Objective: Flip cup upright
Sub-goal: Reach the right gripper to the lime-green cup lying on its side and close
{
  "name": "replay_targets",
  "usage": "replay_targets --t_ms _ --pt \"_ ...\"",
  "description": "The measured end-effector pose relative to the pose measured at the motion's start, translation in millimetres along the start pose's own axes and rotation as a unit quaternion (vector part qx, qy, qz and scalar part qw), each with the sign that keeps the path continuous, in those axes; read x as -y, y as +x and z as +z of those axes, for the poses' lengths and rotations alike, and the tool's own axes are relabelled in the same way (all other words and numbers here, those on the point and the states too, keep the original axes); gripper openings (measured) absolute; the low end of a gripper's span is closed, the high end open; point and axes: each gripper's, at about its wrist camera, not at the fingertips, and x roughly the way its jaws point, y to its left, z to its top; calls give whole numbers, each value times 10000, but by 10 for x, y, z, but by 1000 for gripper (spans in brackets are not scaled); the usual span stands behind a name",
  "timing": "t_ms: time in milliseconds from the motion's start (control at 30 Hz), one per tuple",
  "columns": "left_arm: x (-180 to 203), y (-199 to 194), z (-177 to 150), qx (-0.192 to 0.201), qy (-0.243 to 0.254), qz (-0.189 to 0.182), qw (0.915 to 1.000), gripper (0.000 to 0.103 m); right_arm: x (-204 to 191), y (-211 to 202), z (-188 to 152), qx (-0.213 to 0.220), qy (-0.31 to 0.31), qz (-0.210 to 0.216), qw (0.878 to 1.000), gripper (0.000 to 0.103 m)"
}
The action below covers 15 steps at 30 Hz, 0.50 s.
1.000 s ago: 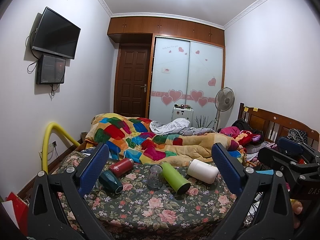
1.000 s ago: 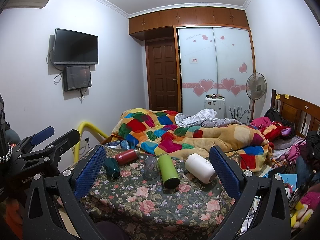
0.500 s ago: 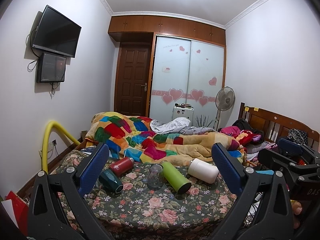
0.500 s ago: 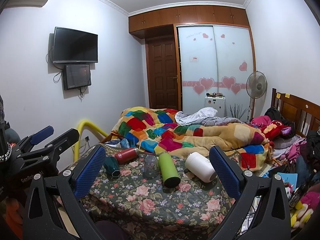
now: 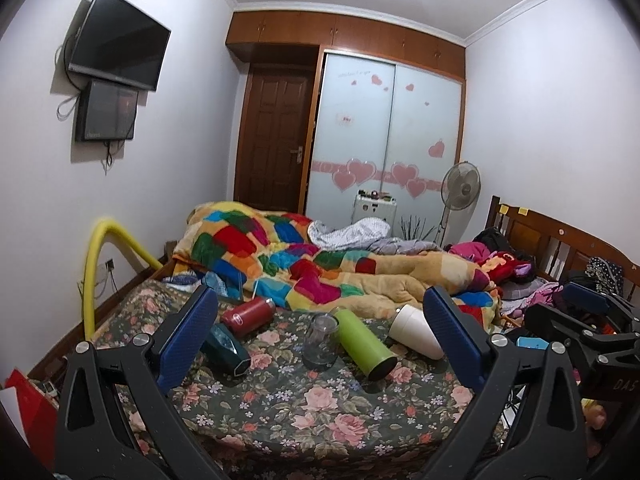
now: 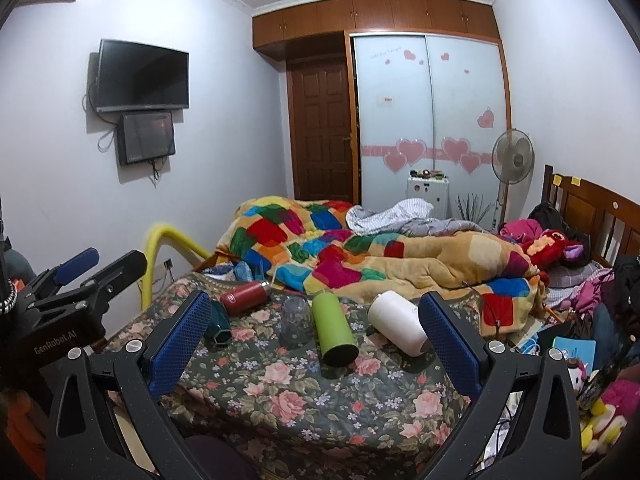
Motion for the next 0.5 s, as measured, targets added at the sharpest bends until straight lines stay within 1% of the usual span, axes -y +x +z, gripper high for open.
replay_targets --t_ms 100,267,300,400,433,500 --pt "-74 230 -73 -241 -32 108 9996 103 6 154 -25 -183 -50 -68 9998 103" --pt "-285 662 -230 -708 -223 239 9970 103 41 706 -165 -828 -191 -148 9963 103" --pt "-329 747 -265 -807 -271 261 9960 103 42 754 -178 -886 -203 -141 9958 103" --pt "-455 980 -378 -1068 -403 341 9929 103 63 1135 -262 -1341 -271 -19 9906 103" --pt "-485 1044 -415 -1144 -422 385 9918 103 72 1308 -298 -1542 -299 16 9876 103" --pt "-527 1149 -479 -1269 -426 459 9899 103 84 1549 -341 -1810 -339 96 9829 103"
